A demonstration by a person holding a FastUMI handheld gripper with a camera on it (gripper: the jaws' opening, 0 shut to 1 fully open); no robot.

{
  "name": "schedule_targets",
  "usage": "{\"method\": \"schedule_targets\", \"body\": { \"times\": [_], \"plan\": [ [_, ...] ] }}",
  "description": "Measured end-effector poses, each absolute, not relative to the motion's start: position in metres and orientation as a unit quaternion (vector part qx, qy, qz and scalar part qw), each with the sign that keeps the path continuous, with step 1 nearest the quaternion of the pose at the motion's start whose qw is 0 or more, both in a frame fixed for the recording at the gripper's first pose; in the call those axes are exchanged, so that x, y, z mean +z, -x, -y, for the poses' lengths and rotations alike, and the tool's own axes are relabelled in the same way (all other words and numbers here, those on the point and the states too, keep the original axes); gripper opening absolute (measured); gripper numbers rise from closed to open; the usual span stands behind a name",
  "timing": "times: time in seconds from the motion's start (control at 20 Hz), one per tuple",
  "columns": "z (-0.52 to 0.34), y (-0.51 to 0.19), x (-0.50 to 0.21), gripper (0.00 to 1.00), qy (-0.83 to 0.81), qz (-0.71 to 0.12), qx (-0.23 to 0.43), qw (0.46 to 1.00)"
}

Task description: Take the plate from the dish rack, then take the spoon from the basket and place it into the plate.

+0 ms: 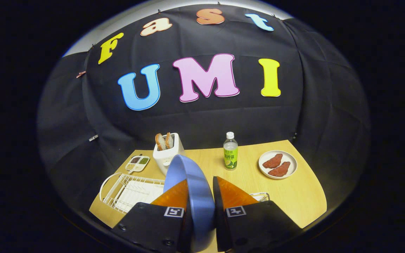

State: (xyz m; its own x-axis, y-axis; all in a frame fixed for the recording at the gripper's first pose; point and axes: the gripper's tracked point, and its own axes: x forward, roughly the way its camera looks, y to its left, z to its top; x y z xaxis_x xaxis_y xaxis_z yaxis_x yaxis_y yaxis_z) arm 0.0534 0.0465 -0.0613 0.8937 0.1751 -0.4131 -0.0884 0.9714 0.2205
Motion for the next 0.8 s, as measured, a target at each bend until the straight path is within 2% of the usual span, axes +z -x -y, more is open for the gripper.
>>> {"method": "schedule_targets", "body": {
  "times": [0.2,0.5,0.8],
  "plan": [
    [-0.003,-0.020,-0.090,0.28,-0.126,-0.246,0.046,0.960],
    [0.053,0.031,-0.148,0.29,-0.152,-0.304,0.047,0.939],
    [0.062,0.060,-0.224,0.29,-0.204,-0.399,0.083,0.890]
  ]
}}
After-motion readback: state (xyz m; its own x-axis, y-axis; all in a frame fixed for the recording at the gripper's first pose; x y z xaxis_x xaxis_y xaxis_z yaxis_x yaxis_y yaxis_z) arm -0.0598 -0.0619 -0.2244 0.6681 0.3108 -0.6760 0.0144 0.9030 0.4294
